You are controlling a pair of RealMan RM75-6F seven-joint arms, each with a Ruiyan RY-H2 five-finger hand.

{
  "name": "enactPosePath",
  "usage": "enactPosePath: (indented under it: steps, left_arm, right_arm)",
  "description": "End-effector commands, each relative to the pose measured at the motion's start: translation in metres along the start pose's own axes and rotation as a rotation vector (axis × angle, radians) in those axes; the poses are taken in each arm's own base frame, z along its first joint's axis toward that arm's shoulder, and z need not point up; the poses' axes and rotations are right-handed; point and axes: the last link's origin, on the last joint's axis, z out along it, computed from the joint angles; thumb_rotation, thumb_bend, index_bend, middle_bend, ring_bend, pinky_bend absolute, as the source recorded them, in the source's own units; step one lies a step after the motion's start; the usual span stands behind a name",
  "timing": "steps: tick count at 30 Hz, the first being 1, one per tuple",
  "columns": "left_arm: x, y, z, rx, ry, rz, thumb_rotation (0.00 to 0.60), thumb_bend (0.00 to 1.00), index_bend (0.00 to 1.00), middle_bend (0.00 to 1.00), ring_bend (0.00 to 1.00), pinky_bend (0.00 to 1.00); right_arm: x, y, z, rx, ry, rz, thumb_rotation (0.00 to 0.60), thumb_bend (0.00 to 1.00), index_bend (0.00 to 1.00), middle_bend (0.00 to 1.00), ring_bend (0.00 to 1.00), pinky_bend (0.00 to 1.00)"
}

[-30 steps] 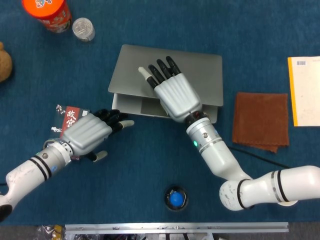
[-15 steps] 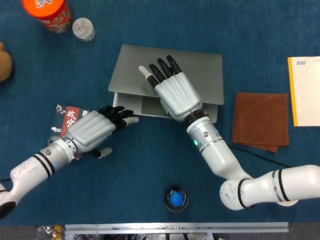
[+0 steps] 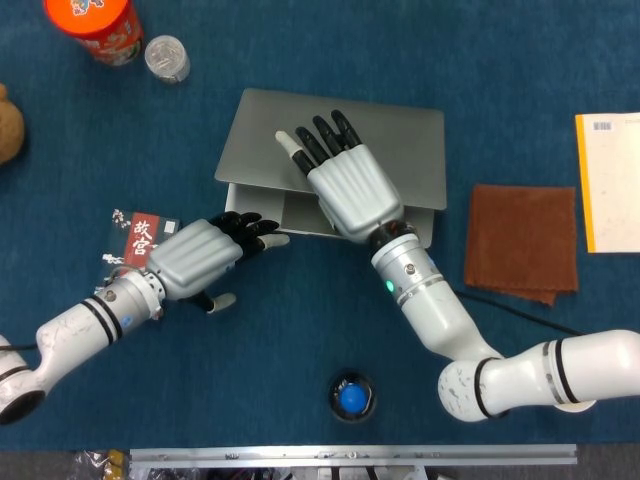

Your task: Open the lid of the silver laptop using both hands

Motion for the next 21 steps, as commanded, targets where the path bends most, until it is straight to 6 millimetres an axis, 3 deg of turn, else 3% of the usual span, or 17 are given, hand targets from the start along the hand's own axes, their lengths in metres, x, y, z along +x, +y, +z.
enactPosePath:
  steps: [1, 10, 21]
  left_arm:
    - [0.000, 0.000, 0.007, 0.003, -0.009, -0.004, 0.600, 0.31, 0.08, 0.04, 0.00, 0.08]
    - [0.002, -0.005, 0.022, 0.035, -0.031, -0.008, 0.600, 0.31, 0.08, 0.04, 0.00, 0.08]
    - [-0.002, -0.012, 0.024, 0.066, -0.058, -0.011, 0.600, 0.31, 0.08, 0.04, 0.00, 0.08]
  right_arm:
    - [0.000, 0.000, 0.000, 0.000, 0.001, 0.002, 0.600, 0.44, 0.02, 0.12, 0.00, 0.05]
    - [0.003, 0.000, -0.001, 0.004, 0.005, 0.005, 0.600, 0.44, 0.02, 0.12, 0.00, 0.05]
    - [0.004, 0.003, 0.000, -0.001, 0.008, 0.005, 0.600, 0.44, 0.02, 0.12, 0.00, 0.05]
